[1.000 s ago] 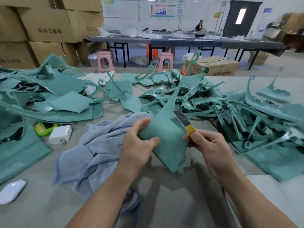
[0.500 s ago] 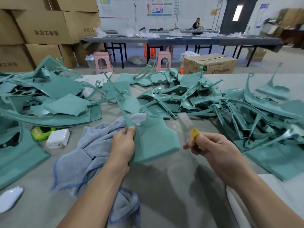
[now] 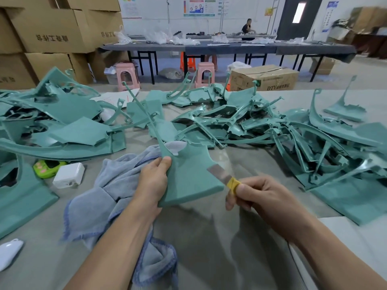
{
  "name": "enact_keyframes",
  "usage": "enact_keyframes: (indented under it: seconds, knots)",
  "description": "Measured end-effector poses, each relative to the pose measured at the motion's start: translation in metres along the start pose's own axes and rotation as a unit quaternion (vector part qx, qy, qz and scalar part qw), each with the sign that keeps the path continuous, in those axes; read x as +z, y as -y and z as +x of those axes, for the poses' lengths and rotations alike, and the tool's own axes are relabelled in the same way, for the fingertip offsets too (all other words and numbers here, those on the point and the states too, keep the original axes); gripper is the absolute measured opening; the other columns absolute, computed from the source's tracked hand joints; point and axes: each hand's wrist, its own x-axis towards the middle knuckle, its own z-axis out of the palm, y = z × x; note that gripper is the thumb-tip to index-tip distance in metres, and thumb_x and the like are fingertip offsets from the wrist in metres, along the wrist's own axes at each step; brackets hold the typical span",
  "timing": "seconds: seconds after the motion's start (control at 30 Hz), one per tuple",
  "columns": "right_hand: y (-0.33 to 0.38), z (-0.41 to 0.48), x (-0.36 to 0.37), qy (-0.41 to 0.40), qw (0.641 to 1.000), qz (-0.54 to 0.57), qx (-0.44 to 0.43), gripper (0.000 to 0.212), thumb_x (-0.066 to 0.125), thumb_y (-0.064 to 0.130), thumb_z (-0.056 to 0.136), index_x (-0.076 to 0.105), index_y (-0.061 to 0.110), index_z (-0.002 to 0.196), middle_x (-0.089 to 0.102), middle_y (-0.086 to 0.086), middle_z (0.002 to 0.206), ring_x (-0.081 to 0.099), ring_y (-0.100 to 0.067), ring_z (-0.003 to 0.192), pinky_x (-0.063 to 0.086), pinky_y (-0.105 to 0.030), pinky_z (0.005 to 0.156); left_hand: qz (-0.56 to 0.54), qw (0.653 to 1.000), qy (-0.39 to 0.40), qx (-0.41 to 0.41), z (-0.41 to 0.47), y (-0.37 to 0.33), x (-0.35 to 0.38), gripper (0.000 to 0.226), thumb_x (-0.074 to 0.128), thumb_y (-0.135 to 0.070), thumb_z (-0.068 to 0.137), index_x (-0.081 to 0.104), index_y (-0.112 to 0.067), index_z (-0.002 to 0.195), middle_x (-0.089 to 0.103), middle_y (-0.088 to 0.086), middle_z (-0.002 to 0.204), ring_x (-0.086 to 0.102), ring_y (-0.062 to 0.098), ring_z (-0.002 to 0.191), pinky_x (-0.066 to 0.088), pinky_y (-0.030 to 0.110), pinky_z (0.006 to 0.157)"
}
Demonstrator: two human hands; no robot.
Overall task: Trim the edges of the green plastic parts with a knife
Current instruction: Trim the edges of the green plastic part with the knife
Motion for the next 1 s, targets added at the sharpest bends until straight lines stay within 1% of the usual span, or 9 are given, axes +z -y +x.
enact_keyframes:
  seconds: [0.07,0.13,0.27,0.37,0.5,0.6,0.7,0.87,1.0]
  knots:
    - [-0.005,0.004,-0.002,-0.085,0.996,0.004,0.009,0.038,0.062,0.035,0.096,0.078,0.006,0.077,0.061,-0.023,0.069,0.038,-0.023,0.064,0.033,-0.026,0.060,-0.020,1.000,0.006,-0.010,-0.002,-0.002,-0.001,0.025,0.050,-0.017,0.105,0.069,-0.012,0.090,0.076,0.000,0.068,0.070,0.013,0.054,0.050,0.020,0.044]
    - [-0.007,0.005,-0.008,-0.118,0.992,0.035,0.008,0.036,0.062,0.031,0.096,0.077,0.005,0.076,0.062,-0.033,0.080,0.036,-0.025,0.067,0.031,-0.031,0.063,-0.019,1.000,0.008,-0.010,-0.003,-0.002,-0.001,0.025,0.051,-0.018,0.105,0.070,-0.012,0.090,0.076,0.001,0.069,0.070,0.013,0.054,0.051,0.021,0.044]
    - [-0.004,0.001,-0.009,0.010,0.999,0.043,0.017,0.035,0.064,0.032,0.094,0.077,0.004,0.077,0.071,-0.017,0.080,0.043,-0.018,0.064,0.037,-0.019,0.060,-0.016,1.000,0.002,-0.008,-0.004,-0.001,-0.001,0.025,0.051,-0.016,0.105,0.068,-0.012,0.087,0.074,-0.001,0.064,0.068,0.012,0.050,0.049,0.019,0.042]
    - [-0.008,0.007,-0.005,-0.126,0.991,-0.031,0.041,0.038,0.060,0.023,0.101,0.077,0.010,0.069,0.064,0.004,0.058,0.039,-0.009,0.052,0.032,-0.014,0.047,-0.035,0.999,-0.010,-0.020,-0.005,-0.001,-0.002,0.024,0.053,-0.017,0.104,0.070,-0.012,0.087,0.075,0.001,0.067,0.070,0.014,0.052,0.049,0.021,0.042]
    - [-0.005,0.007,-0.006,-0.229,0.971,0.060,0.044,0.042,0.054,0.013,0.103,0.074,0.008,0.067,0.070,-0.008,0.066,0.042,-0.011,0.052,0.035,-0.018,0.050,-0.039,0.998,-0.045,0.002,-0.007,0.006,0.005,0.016,0.059,-0.018,0.096,0.071,-0.010,0.088,0.078,0.008,0.082,0.075,0.024,0.071,0.059,0.035,0.054]
    - [-0.002,0.008,0.006,-0.205,0.964,0.153,0.066,0.042,0.052,0.014,0.103,0.077,0.009,0.069,0.076,-0.013,0.087,0.057,-0.018,0.065,0.044,-0.028,0.064,-0.037,0.996,-0.079,0.019,-0.010,0.006,0.008,0.018,0.061,-0.024,0.080,0.068,-0.012,0.092,0.078,0.011,0.089,0.075,0.031,0.080,0.062,0.046,0.072]
    - [-0.004,0.007,0.016,-0.175,0.966,0.168,0.086,0.043,0.052,0.016,0.104,0.077,0.011,0.069,0.079,-0.010,0.103,0.071,-0.017,0.082,0.053,-0.028,0.071,-0.004,0.996,-0.085,0.025,-0.012,0.006,0.009,0.019,0.060,-0.019,0.077,0.062,-0.012,0.095,0.076,0.005,0.076,0.073,0.022,0.063,0.060,0.038,0.057]
    - [-0.006,0.007,0.021,-0.155,0.988,0.015,0.015,0.034,0.058,0.014,0.102,0.078,0.011,0.074,0.074,-0.008,0.074,0.058,-0.015,0.063,0.045,-0.024,0.061,-0.056,0.998,-0.036,-0.004,-0.018,0.003,0.016,0.006,0.053,-0.002,0.089,0.058,-0.005,0.088,0.069,0.002,0.058,0.063,0.016,0.046,0.045,0.026,0.040]
    - [-0.003,0.003,0.028,-0.069,0.996,-0.052,-0.035,0.030,0.062,0.034,0.096,0.078,0.019,0.076,0.063,-0.013,0.065,0.049,-0.015,0.061,0.035,-0.030,0.058,-0.133,0.989,-0.046,-0.038,-0.018,-0.002,0.015,0.016,0.049,-0.002,0.093,0.057,-0.007,0.080,0.060,0.001,0.050,0.051,0.013,0.037,0.038,0.021,0.035]
